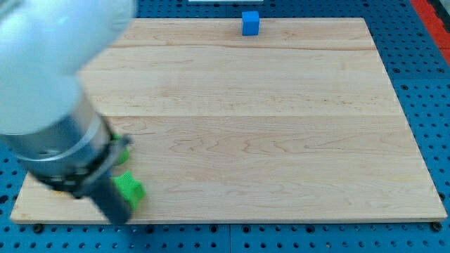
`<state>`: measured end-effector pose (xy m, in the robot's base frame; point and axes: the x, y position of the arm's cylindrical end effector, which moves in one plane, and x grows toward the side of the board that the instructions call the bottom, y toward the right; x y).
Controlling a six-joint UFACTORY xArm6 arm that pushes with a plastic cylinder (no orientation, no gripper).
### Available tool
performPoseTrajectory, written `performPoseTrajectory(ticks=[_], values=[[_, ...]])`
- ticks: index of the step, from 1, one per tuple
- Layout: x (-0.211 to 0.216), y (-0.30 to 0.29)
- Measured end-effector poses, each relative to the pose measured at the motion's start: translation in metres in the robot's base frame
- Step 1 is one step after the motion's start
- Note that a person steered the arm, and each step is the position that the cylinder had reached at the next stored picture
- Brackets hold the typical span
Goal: Move the green star parallel to the right of the blue triangle
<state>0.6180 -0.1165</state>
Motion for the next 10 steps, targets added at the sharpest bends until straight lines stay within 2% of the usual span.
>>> performPoseTrajectory(ticks=[1,3,6,7,8,9,10], values=[[0.0,0.077],[0.001,0.075],[0.001,0.045],[0.001,0.014],[0.001,-0.047],[0.0,-0.062],[0.0,-0.052]])
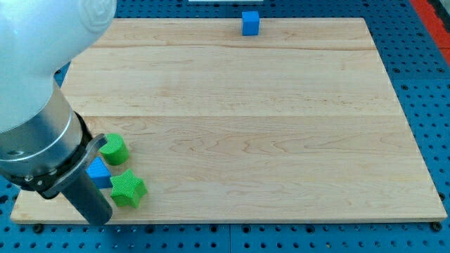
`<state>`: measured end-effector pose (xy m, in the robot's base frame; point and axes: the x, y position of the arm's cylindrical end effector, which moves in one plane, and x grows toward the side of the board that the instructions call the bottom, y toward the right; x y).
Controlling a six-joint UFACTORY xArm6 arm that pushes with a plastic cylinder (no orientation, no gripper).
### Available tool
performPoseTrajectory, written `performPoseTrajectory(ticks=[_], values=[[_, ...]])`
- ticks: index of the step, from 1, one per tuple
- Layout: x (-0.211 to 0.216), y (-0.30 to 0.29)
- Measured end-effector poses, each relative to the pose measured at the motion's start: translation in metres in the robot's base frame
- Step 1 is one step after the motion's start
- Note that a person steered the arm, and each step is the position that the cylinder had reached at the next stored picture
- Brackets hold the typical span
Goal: Move the green star parallel to the right of the blue triangle
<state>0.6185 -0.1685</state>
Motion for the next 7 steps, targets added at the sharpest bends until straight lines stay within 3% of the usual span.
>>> performPoseTrajectory(ticks=[3,5,6,7], values=[[-0.028,0.008],[-0.044,0.076],[-0.037,0.071],[-0.004,0.013]])
